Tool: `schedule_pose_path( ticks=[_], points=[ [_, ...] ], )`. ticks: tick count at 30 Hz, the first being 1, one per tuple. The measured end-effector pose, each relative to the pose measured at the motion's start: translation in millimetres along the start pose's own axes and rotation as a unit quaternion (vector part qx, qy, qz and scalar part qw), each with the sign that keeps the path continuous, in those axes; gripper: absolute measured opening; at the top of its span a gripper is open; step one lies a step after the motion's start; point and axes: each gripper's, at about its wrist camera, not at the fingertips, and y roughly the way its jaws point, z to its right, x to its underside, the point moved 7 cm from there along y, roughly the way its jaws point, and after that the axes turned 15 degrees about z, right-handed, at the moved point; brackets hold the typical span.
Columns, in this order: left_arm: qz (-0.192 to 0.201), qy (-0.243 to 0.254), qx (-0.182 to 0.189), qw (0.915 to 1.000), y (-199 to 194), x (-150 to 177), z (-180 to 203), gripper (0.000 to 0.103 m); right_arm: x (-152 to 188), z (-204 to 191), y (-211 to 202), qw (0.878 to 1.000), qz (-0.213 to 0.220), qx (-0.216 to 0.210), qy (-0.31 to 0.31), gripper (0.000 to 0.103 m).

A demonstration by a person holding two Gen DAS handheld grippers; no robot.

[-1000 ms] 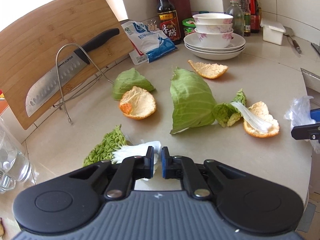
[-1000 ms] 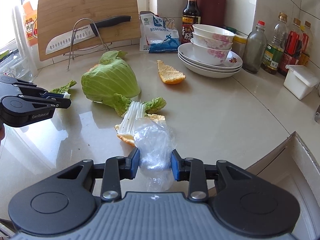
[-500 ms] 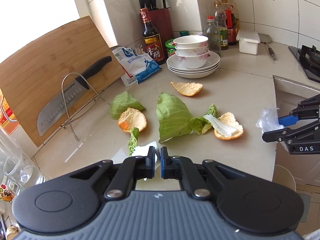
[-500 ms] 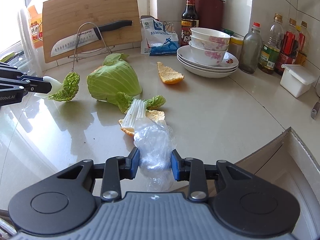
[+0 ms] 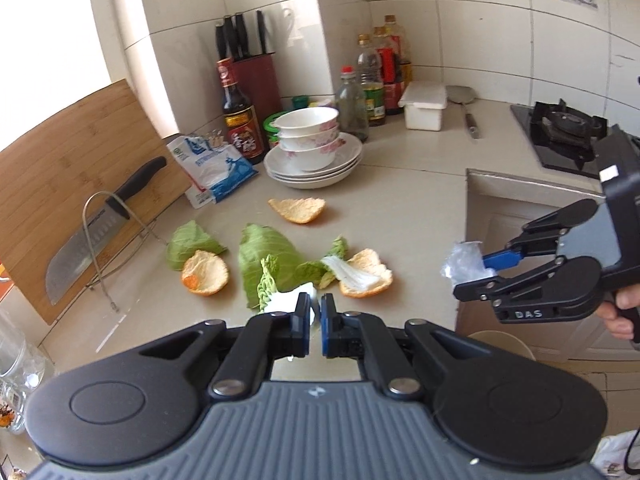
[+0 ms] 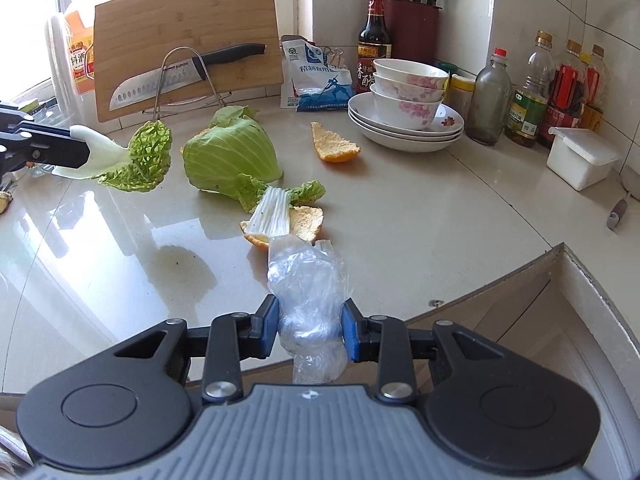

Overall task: Collect trash
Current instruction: 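Carry the bag over the bucket and open the right tool to drop it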

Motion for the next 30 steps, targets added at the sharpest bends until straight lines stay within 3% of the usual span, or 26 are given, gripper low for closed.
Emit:
schedule_pose_path(
  ticks=[8,14,18,24,30],
  points=[
    [0.017,0.038,0.113,0.9927,-14.8,-23.2,68.1,0.003,21.0,21.8,-40.2,0.999,-0.002,0.035,0.017,0.037],
    [0.018,0.049,0.198,0.9789,-4.4,-24.1,125.7,0.003,48.4,47.5,-81.0,0.995,-0.007,0.087,0.047,0.037],
    [-0.001,0.040,0.248,0.9681,14.7,-12.7,168.0,0.003,69.2,65.7,-108.9,0.989,-0.012,0.126,0.072,0.037],
    [-0.037,0.023,0.285,0.9576,58.6,22.1,224.9,0.003,101.1,90.1,-143.6,0.978,-0.022,0.175,0.110,0.037],
    [-0.089,-0.003,0.288,0.9535,115.3,73.2,264.0,0.003,126.8,109.2,-163.1,0.970,-0.031,0.200,0.136,0.037]
  ],
)
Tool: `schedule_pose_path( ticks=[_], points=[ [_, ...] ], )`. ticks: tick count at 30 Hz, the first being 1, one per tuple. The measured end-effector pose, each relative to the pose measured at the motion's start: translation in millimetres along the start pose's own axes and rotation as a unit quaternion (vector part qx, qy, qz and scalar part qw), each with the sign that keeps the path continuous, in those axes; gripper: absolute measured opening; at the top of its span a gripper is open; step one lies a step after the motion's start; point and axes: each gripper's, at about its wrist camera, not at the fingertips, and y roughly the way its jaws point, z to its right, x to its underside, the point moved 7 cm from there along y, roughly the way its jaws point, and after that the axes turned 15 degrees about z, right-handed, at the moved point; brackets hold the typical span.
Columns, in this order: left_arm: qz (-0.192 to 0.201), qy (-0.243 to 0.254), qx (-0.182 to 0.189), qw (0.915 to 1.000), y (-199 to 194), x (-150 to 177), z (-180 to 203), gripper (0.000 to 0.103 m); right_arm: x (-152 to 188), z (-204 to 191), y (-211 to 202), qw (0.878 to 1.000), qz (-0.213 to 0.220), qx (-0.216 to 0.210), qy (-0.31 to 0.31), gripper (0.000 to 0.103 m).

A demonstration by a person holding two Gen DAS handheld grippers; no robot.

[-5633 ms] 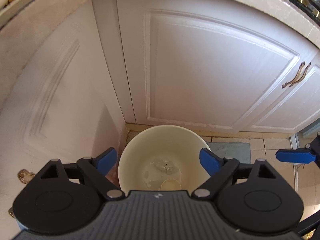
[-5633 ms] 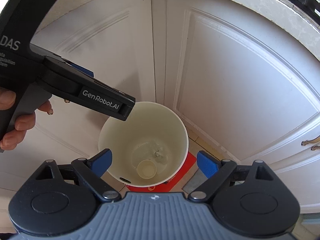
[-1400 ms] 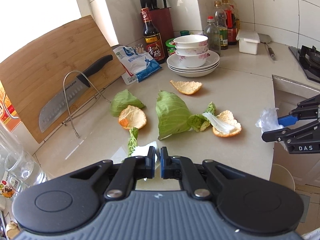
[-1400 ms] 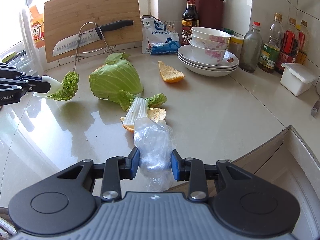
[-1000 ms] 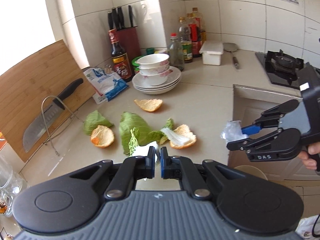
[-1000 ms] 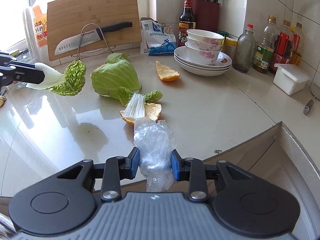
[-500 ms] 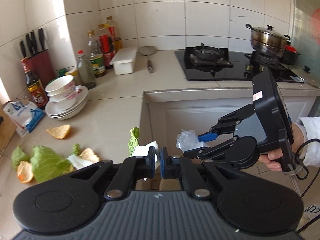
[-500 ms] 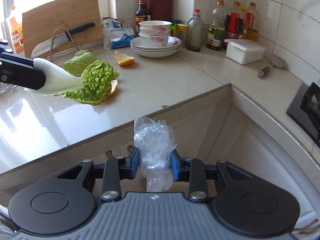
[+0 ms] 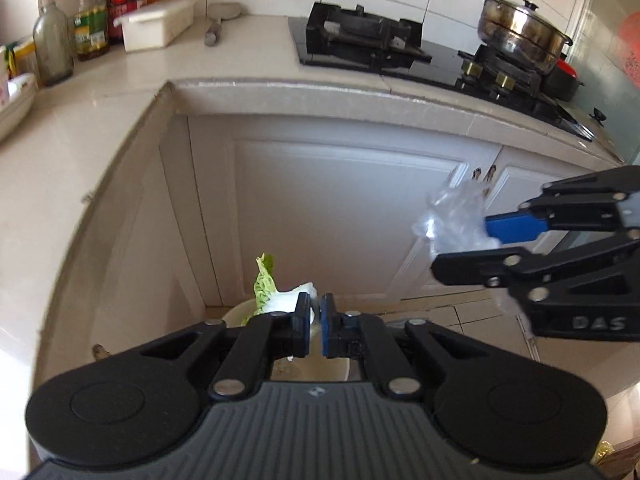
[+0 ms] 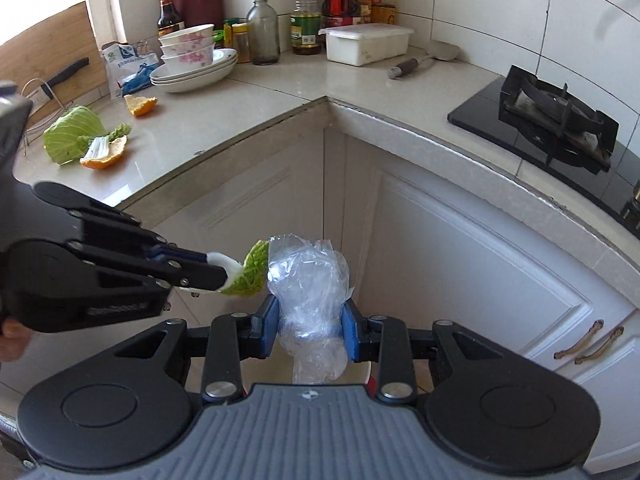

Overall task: Collect trash
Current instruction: 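Carry the bag over the bucket and open the right tool to drop it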

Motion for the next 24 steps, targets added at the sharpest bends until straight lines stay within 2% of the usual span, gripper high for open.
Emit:
schedule_pose_path(
  ticks=[7,10,11,12,13,17,18,24],
  points=[
    [-0.036,-0.009,-0.026,0.9990,59.4,32.2,-11.6,0.004,14.2,21.5,3.9,1.000,-0.013,0.016,0.015,0.037],
    [-0.036,-0.003,-0.037,0.9987,72.3,36.1,-15.3,0.009,19.3,27.1,7.5,0.999,-0.018,0.021,0.019,0.037],
    [-0.034,-0.002,-0.041,0.9986,75.3,36.8,-16.6,0.017,20.6,28.3,8.7,0.999,-0.019,0.022,0.021,0.037],
    [-0.033,0.001,-0.045,0.9984,77.4,37.1,-17.4,0.032,22.1,30.3,10.7,0.999,-0.021,0.023,0.025,0.037],
    [-0.032,0.004,-0.051,0.9982,79.0,36.8,-18.0,0.040,23.5,31.7,12.7,0.999,-0.022,0.023,0.028,0.037],
    [-0.012,0.016,-0.062,0.9979,69.1,28.2,-17.1,0.082,30.8,34.7,24.3,0.999,-0.031,0.022,0.037,0.037],
    [-0.005,0.022,-0.063,0.9977,65.0,25.3,-15.9,0.087,32.5,34.6,27.6,0.999,-0.033,0.020,0.039,0.037],
    [0.003,0.062,-0.088,0.9942,36.4,9.6,-16.3,0.093,43.1,33.7,52.5,0.998,-0.046,0.018,0.045,0.037]
  ],
)
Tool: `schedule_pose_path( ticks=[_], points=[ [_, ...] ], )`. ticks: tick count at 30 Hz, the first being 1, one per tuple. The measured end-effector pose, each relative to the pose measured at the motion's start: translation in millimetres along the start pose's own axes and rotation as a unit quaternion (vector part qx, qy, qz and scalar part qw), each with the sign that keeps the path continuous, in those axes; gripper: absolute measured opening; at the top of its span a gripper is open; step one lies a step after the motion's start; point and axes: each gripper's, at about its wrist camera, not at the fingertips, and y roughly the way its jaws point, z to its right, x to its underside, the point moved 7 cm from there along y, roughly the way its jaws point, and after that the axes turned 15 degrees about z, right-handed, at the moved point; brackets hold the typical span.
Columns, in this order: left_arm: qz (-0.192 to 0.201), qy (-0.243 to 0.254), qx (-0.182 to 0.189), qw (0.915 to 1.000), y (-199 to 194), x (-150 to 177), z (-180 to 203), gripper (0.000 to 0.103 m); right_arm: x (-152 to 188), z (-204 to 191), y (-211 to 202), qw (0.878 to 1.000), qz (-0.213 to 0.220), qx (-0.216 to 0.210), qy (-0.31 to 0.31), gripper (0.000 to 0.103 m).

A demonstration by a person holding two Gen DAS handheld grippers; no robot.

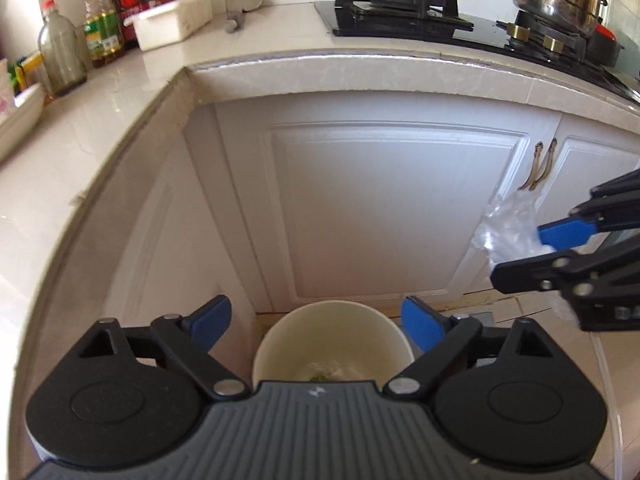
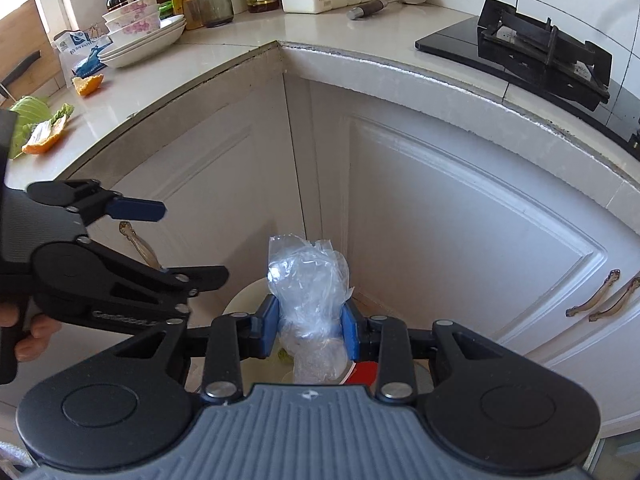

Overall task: Collect trash
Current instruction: 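Carry the bag over the bucket and open the right tool to drop it, then raise the empty right tool and move it to the white cabbage stem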

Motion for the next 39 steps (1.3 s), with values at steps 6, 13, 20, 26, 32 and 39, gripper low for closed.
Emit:
schedule_pose_path(
  ticks=[6,13,20,26,32,39],
  points=[
    [0.012,0.001,-0.022,0.9997,-43.7,-17.1,-21.0,0.094,10.7,-3.0,33.7,1.000,-0.020,-0.005,0.000,0.038],
    [0.045,0.014,-0.060,0.9971,-93.9,-36.1,-46.4,0.097,27.8,-26.6,84.8,0.998,-0.049,-0.025,0.000,0.038],
    [0.044,-0.005,-0.077,0.9960,-114.0,-30.9,-71.0,0.097,39.7,-46.5,130.7,0.997,-0.072,-0.029,0.003,0.041],
    [0.046,-0.015,-0.086,0.9952,-124.0,-27.4,-89.5,0.097,41.9,-55.9,155.9,0.996,-0.084,-0.022,-0.003,0.063],
    [0.053,-0.020,-0.095,0.9939,-132.2,-26.2,-104.5,0.097,32.9,-63.1,157.7,0.997,-0.081,-0.012,0.002,0.072],
    [0.063,-0.017,-0.106,0.9923,-146.1,-28.1,-121.0,0.097,-10.4,-80.1,122.4,0.998,-0.053,-0.021,-0.015,0.079]
  ],
)
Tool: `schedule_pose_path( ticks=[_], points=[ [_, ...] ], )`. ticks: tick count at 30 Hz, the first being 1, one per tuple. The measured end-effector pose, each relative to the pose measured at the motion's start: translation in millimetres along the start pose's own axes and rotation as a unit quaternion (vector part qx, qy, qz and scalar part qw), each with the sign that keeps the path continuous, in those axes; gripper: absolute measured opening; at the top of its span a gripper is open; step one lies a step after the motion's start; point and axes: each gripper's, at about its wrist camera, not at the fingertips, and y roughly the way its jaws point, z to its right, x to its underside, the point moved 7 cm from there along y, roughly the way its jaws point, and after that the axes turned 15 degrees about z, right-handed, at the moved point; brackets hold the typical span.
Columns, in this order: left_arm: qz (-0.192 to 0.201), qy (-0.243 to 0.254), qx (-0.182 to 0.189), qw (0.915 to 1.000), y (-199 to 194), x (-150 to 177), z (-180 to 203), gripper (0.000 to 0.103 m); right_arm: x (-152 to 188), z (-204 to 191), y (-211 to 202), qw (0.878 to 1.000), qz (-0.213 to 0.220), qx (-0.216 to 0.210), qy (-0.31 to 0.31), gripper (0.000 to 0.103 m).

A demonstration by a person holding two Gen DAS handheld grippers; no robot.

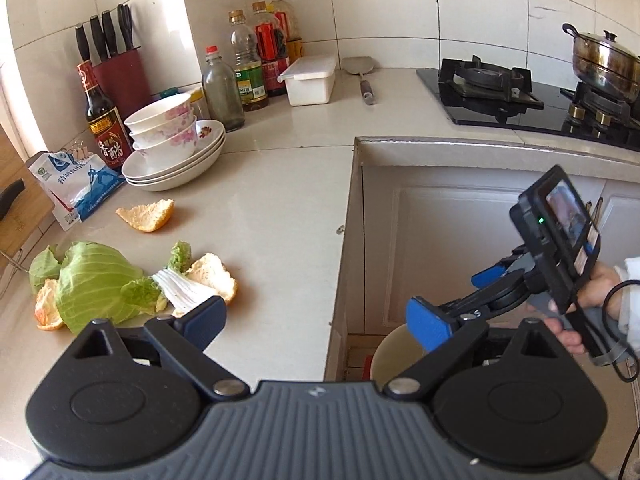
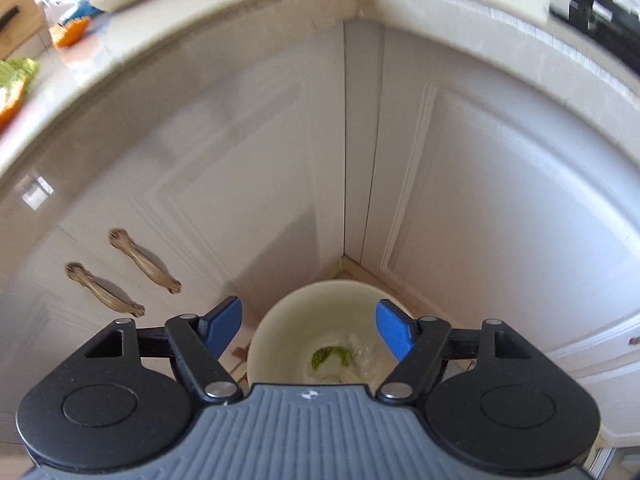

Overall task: Collect trash
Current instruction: 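Raise the empty right tool and move it to the white cabbage stem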

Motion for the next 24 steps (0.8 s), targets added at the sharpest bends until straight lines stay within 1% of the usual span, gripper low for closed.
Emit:
schedule_pose_path(
  ticks=[3,5,8,11,13,16,20,24],
  points=[
    [0.005,-0.001,-0.008,1.0000,-4.9,-2.3,-11.0,0.097,-30.4,-15.6,-27.5,0.999,0.025,-0.015,-0.014,0.083],
    [0.010,-0.003,-0.015,0.9998,-8.8,-3.2,-19.1,0.097,-52.7,-31.2,-46.6,0.998,0.046,-0.033,-0.032,0.086],
    [0.021,-0.006,-0.024,0.9995,-15.1,-4.2,-33.1,0.097,-86.4,-61.9,-71.5,0.992,0.080,-0.067,-0.069,0.088],
    [0.024,-0.005,-0.041,0.9988,-18.3,-3.2,-45.7,0.097,-115.3,-95.2,-83.0,0.984,0.102,-0.107,-0.097,0.089],
    [0.025,-0.009,-0.052,0.9983,-20.1,-1.8,-56.3,0.097,-130.3,-117.0,-84.0,0.979,0.110,-0.133,-0.112,0.089],
    [0.024,-0.029,-0.055,0.9977,-21.9,1.1,-71.7,0.097,-146.4,-154.7,-73.2,0.970,0.115,-0.161,-0.140,0.089],
    [0.020,-0.045,-0.066,0.9966,-23.3,7.2,-86.1,0.097,-157.8,-198.2,-54.7,0.960,0.100,-0.204,-0.164,0.089],
    [0.012,-0.060,-0.073,0.9955,-20.5,14.4,-95.3,0.097,-163.3,-229.0,-31.5,0.952,0.077,-0.230,-0.185,0.089]
  ],
)
